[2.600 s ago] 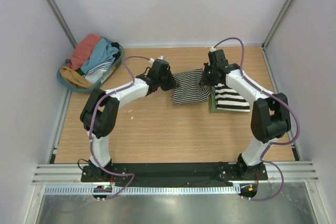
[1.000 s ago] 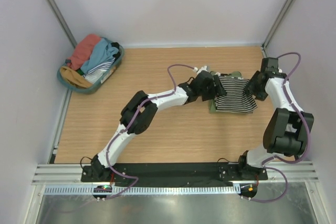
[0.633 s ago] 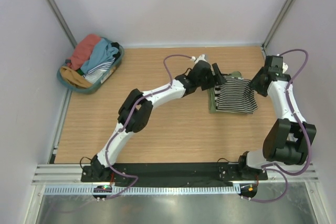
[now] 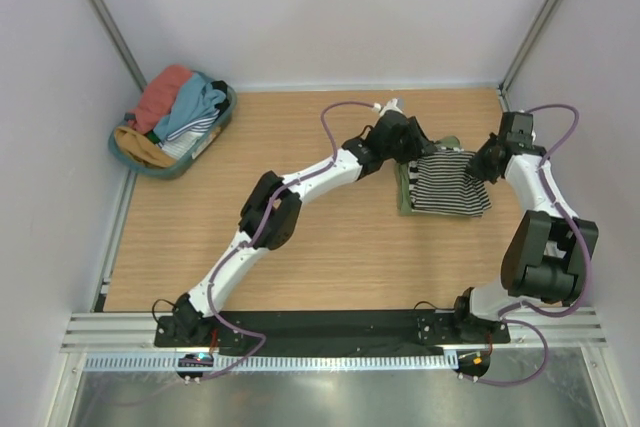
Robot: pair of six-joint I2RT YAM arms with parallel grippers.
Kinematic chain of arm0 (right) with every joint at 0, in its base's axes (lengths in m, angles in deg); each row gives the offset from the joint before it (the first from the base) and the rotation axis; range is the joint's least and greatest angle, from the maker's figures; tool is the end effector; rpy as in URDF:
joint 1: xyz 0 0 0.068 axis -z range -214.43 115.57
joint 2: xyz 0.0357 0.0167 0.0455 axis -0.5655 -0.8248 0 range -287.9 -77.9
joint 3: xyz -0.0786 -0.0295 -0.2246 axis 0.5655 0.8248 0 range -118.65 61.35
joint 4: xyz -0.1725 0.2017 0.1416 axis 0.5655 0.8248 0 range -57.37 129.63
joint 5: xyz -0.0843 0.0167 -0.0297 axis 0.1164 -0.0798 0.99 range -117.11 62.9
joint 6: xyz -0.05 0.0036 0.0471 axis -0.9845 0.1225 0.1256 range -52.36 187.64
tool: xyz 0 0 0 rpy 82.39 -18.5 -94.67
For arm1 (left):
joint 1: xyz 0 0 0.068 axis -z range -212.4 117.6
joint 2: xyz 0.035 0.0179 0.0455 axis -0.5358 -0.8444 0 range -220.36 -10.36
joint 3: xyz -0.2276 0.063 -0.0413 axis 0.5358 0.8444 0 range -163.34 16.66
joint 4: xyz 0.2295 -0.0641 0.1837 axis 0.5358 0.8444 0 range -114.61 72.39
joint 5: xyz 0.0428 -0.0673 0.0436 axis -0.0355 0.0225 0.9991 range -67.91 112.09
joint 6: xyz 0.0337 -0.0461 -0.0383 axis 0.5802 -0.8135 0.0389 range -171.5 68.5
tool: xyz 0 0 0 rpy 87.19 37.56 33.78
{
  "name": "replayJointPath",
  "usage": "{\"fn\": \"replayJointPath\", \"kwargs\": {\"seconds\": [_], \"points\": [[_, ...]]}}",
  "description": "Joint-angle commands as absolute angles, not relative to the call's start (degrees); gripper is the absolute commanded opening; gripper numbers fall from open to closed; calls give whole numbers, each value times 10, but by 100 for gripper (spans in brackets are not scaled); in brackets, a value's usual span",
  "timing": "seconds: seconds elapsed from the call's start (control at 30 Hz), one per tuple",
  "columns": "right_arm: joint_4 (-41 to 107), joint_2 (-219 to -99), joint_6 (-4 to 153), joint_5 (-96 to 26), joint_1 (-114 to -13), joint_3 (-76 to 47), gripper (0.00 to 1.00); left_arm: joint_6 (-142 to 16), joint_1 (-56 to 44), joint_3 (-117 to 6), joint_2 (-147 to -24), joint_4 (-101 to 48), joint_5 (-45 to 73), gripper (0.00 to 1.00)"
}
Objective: Fold and stack the tank tops
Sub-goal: Neatly place the folded tank top to the corner
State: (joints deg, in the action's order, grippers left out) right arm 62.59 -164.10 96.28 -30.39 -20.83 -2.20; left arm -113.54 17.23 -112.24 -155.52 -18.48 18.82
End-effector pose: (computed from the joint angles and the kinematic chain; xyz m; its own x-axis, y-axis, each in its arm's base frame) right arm 0.3614 -0.0841 0.1849 -0.5812 0.6331 -0.5113 0.5466 0.7691 0.3311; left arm 0.3994 -0.4745 0.1728 -0.8177 -0.3997 -0.4143 0.1547 0.5407 -0.8269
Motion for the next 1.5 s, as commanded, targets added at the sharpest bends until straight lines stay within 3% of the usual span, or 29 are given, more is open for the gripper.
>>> {"fn": "replayJointPath", "kwargs": {"seconds": [0.0,0.1,0.13,0.2,0.3,0.37,0.4,0.43,0.47,0.6,0.7,0.73,0.8,0.83,0.93,1.1,1.23,1.47], "points": [[595,-1647,974,-274,-202,-10,7,-1138,179,-1146,-1565,-185,182,41],[599,-1657,972,-215,-195,-7,2,-1130,176,-1149,-1573,-185,192,26],[605,-1657,974,-193,-194,-5,1,-1126,174,-1153,-1578,-185,196,17],[611,-1650,978,-128,-193,-3,1,-1108,163,-1169,-1584,-179,209,10],[611,-1629,980,-97,-192,4,6,-1098,149,-1175,-1579,-182,212,9],[605,-1616,981,-97,-191,10,18,-1070,145,-1176,-1563,-184,210,40],[602,-1600,981,-103,-191,11,27,-1057,148,-1172,-1556,-185,209,49],[594,-1589,978,-108,-192,15,38,-1034,149,-1168,-1546,-185,211,52],[594,-1582,975,-113,-191,16,41,-1023,151,-1162,-1536,-185,213,53],[586,-1543,952,-165,-191,16,42,-999,152,-1087,-1453,-191,216,58],[576,-1530,944,-292,-193,18,43,-976,152,-1012,-1398,-191,252,59],[562,-1529,943,-366,-195,21,50,-970,149,-989,-1355,-186,262,64],[564,-1537,931,-393,-233,14,56,-963,140,-918,-1314,-183,286,67],[584,-1543,923,-383,-261,-2,60,-962,136,-891,-1268,-184,291,74],[613,-1575,909,-323,-372,-36,58,-963,105,-796,-1188,-189,306,82],[576,-1654,937,-355,-459,-40,49,-986,10,-674,-1090,-176,289,84],[553,-1733,956,-340,-493,-55,48,-986,-52,-620,-1034,-143,289,85],[602,-1844,947,-168,-491,-107,45,-985,-126,-570,-984,-126,267,85]]}}
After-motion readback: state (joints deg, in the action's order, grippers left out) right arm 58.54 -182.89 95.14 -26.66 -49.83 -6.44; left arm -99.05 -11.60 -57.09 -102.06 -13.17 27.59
